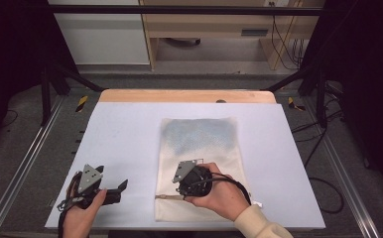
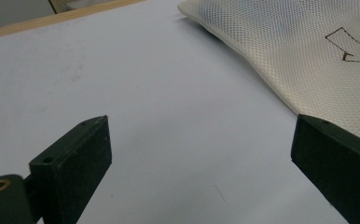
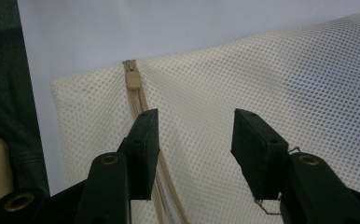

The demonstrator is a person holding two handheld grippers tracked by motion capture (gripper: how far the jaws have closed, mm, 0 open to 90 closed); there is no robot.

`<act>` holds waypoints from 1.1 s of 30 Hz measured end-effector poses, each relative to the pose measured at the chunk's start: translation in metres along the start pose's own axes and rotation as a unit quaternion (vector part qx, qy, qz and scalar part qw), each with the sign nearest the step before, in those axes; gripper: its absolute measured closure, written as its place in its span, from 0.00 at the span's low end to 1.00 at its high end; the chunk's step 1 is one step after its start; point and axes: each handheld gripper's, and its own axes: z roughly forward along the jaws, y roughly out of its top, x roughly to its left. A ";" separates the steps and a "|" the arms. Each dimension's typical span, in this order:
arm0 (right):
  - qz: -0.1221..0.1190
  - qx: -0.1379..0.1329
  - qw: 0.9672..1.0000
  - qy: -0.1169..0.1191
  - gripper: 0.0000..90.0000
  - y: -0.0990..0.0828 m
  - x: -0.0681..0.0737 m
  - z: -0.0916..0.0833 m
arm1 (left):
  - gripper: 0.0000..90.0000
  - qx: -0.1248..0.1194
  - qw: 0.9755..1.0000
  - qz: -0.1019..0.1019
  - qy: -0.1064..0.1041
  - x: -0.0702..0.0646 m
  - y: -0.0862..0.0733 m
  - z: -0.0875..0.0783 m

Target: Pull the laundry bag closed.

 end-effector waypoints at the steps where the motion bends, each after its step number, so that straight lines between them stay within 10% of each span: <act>1: -0.001 0.001 1.000 0.005 0.62 0.001 0.000 0.001 | 0.05 -0.001 1.000 0.000 0.001 0.000 0.000 0.000; 33: -0.021 0.028 0.996 0.078 0.80 0.028 0.022 0.048 | 0.06 0.015 1.000 0.001 0.003 0.002 0.001 0.005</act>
